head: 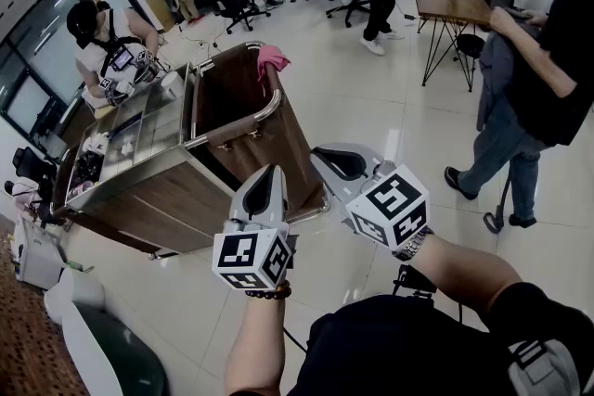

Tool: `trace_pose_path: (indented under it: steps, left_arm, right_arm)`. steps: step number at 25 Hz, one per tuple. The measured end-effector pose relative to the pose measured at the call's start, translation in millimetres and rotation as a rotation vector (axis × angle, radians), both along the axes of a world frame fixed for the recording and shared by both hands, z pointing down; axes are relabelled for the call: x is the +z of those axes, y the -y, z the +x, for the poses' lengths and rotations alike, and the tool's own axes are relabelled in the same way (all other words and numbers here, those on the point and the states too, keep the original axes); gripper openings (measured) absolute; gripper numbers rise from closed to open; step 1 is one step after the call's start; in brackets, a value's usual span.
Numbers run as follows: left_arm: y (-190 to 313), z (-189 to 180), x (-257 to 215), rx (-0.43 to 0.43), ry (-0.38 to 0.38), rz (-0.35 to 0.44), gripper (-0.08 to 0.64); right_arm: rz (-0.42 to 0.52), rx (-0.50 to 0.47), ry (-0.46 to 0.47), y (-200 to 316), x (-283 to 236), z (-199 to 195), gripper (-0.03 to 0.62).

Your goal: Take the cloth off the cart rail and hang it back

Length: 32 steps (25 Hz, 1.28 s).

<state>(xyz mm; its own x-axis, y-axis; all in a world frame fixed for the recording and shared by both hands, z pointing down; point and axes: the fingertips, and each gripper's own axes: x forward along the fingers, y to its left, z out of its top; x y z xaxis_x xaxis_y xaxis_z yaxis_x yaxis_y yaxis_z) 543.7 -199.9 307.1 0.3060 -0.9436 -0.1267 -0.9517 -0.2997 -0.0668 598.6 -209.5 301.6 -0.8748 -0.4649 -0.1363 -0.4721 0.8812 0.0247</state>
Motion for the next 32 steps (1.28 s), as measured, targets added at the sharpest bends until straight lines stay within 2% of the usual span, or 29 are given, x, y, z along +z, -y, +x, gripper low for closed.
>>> trace_pose_path:
  steps: [6, 11, 19, 28, 32]
  left_arm:
    - [25, 7, 10, 0.015, 0.016, -0.007, 0.003]
    - [48, -2, 7, 0.034, 0.021, -0.005, 0.003]
    - [111, -39, -3, 0.077, 0.032, 0.030, 0.003]
    - [177, -80, -48, 0.113, 0.037, 0.029, 0.003]
    - [200, -101, -51, 0.118, 0.031, 0.043, 0.003]
  right_arm:
    - [-0.024, 0.016, 0.019, 31, 11, 7, 0.021]
    - [-0.041, 0.033, 0.016, 57, 17, -2, 0.040]
    - [-0.039, 0.075, 0.013, 125, 21, -40, 0.064]
    - [-0.057, 0.128, 0.017, 195, -11, -76, 0.075]
    - [-0.062, 0.129, -0.001, 218, -2, -100, 0.078]
